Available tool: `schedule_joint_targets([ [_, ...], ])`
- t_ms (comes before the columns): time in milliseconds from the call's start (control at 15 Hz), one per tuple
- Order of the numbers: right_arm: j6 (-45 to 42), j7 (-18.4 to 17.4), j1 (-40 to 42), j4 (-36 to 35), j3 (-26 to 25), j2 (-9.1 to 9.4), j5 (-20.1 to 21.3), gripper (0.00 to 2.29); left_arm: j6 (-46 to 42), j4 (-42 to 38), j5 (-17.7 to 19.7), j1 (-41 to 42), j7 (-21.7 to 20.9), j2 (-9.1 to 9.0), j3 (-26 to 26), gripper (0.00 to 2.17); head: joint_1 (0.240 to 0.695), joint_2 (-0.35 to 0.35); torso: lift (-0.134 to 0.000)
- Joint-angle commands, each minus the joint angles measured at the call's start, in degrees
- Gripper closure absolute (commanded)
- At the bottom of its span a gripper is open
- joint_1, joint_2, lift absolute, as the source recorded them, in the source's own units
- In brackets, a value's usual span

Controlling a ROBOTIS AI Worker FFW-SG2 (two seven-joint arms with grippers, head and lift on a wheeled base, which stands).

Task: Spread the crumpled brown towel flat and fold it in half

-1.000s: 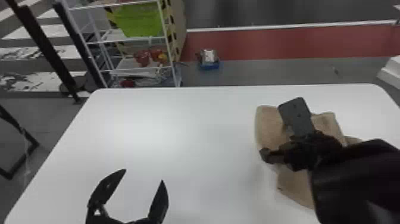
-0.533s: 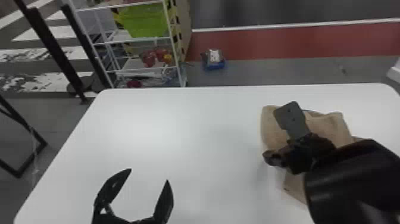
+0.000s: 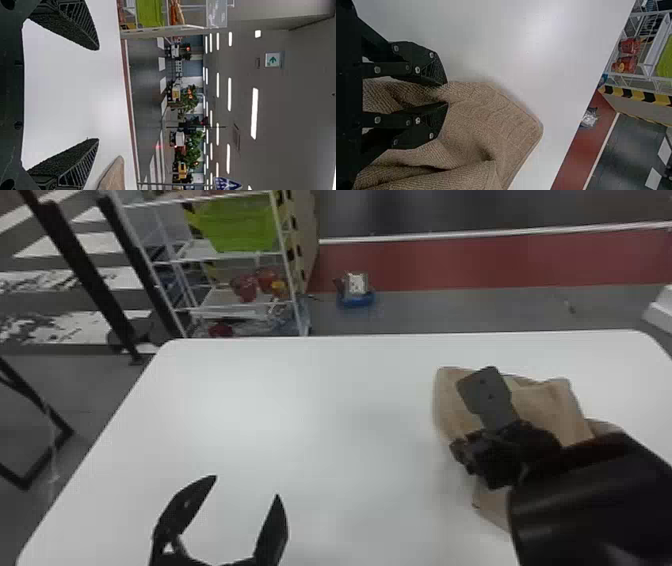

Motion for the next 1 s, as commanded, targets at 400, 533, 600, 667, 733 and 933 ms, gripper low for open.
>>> schedule_joint_targets([
  [400,-24.6,1.1,9.1,-9.9,1.2,0.05,-7.6,1.24,-1.8,0.2,0.0,0.6,0.0,-0.15,-0.1,0.05,0.695,0.194,-0.134],
  [533,-31.6,2.9,11.1,-14.0,0.3,0.05,-18.2,1.24,-1.8,0.3,0.0,0.6,0.0,-0.15,0.0,0.05,0.695,0.259,-0.134],
  [600,-31.1,5.8,11.2,-14.5,0.0,0.05,-21.2,1.24,-1.8,0.3,0.0,0.6,0.0,-0.15,0.0,0.05,0.695,0.298,-0.134],
  [667,-29.5,5.9,11.1,-14.4,0.8,0.05,-20.2,1.24,-1.8,0.3,0.0,0.6,0.0,-0.15,0.0,0.05,0.695,0.35,-0.134],
  [733,-28.8,6.1,10.8,-12.6,2.8,0.05,-17.6,1.24,-1.8,0.3,0.0,0.6,0.0,-0.15,0.0,0.05,0.695,0.35,-0.134],
  [933,-29.4,6.1,9.6,-4.0,9.1,0.05,-11.4,1.24,-1.8,0.3,0.0,0.5,0.0,-0.15,-0.2,0.05,0.695,0.35,-0.134],
])
